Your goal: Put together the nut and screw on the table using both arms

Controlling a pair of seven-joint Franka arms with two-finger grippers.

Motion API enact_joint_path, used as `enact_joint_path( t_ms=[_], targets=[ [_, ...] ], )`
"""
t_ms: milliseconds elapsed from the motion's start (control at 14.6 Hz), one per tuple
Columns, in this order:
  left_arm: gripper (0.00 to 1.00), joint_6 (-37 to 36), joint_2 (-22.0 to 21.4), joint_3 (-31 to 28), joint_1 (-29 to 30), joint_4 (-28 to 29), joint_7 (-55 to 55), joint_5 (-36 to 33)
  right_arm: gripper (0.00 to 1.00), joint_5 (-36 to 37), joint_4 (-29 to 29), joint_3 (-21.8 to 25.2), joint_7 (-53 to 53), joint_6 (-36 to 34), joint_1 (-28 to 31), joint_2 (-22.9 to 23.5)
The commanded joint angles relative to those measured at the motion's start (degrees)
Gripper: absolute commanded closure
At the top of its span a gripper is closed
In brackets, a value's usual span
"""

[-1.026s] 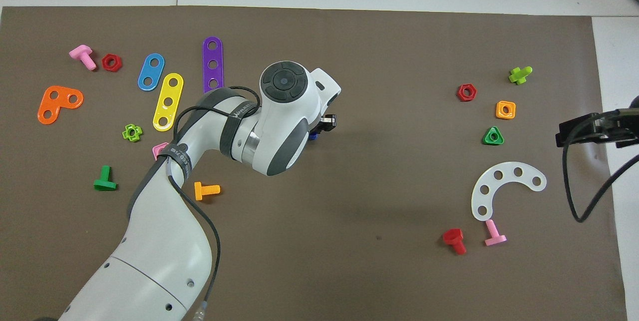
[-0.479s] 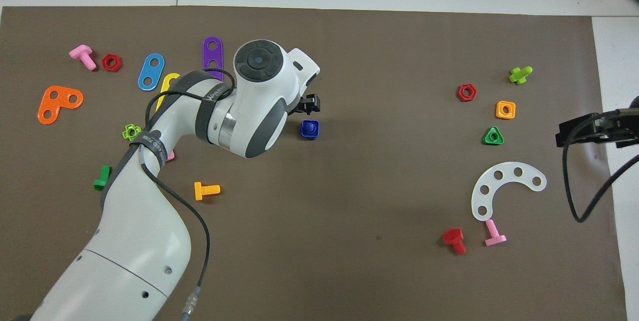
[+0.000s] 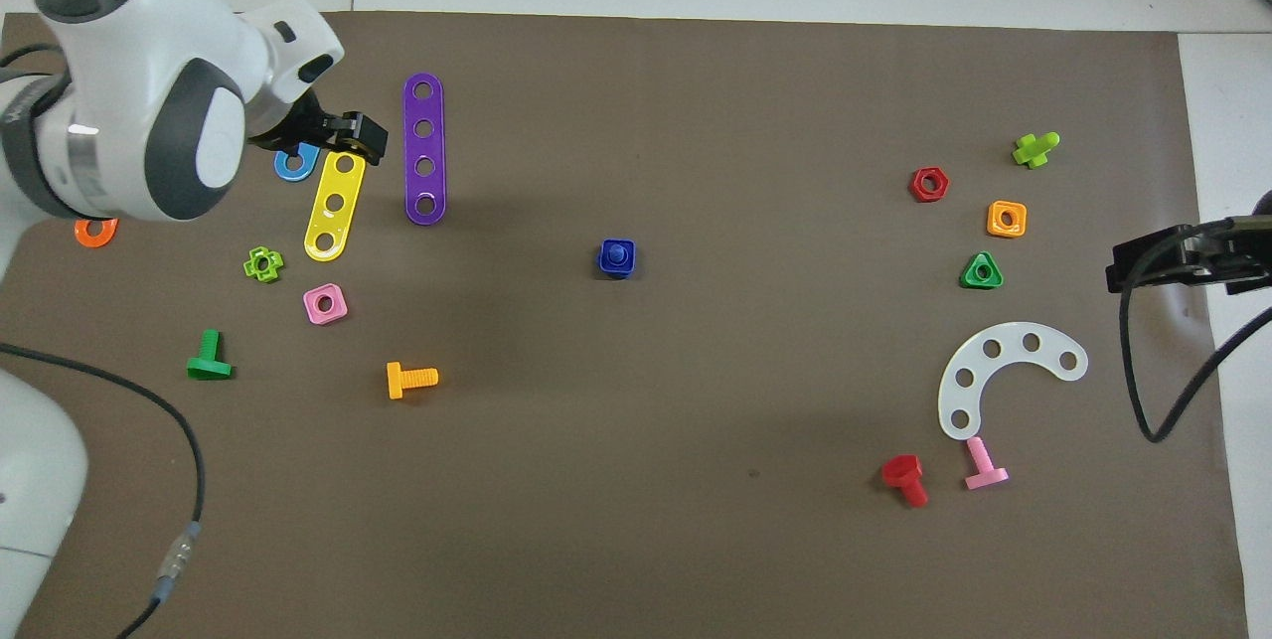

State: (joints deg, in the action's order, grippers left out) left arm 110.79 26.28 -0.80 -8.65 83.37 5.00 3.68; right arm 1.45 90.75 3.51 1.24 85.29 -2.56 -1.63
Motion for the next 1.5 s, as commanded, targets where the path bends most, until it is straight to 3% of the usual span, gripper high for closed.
enact_joint_path(
  t_ms=[0, 410, 889, 1094, 1436],
  targets=[
    [0.0, 0.04, -7.89, 0.62, 4.5, 10.74, 8.33, 0.1, 0.0, -0.83, 0.4, -0.17, -0.27, -0.65, 0.36, -0.65],
    [0.01, -2.93, -20.73, 0.09, 7.24, 23.68, 12.05, -0.78, 0.0, -0.83, 0.4, -0.17, -0.19, -0.65, 0.36, -0.65],
    [0.0, -13.57, -29.08, 0.09, 6.63, 23.07, 4.95, -4.38, 0.0, -0.83, 0.31, -0.17, -0.27, -0.65, 0.36, -0.65],
    [0.0, -14.9, -31.64, 0.88, 6.1, 22.81, -2.61, -4.47, 0.0, -0.83, 0.4, -0.17, -0.27, -0.65, 0.36, -0.65],
    [0.0, -15.25, -33.66, 1.41, 5.92, 21.49, -2.63, -4.47, 0.0, -0.83, 0.4, -0.17, -0.19, -0.65, 0.36, -0.65]
  ],
)
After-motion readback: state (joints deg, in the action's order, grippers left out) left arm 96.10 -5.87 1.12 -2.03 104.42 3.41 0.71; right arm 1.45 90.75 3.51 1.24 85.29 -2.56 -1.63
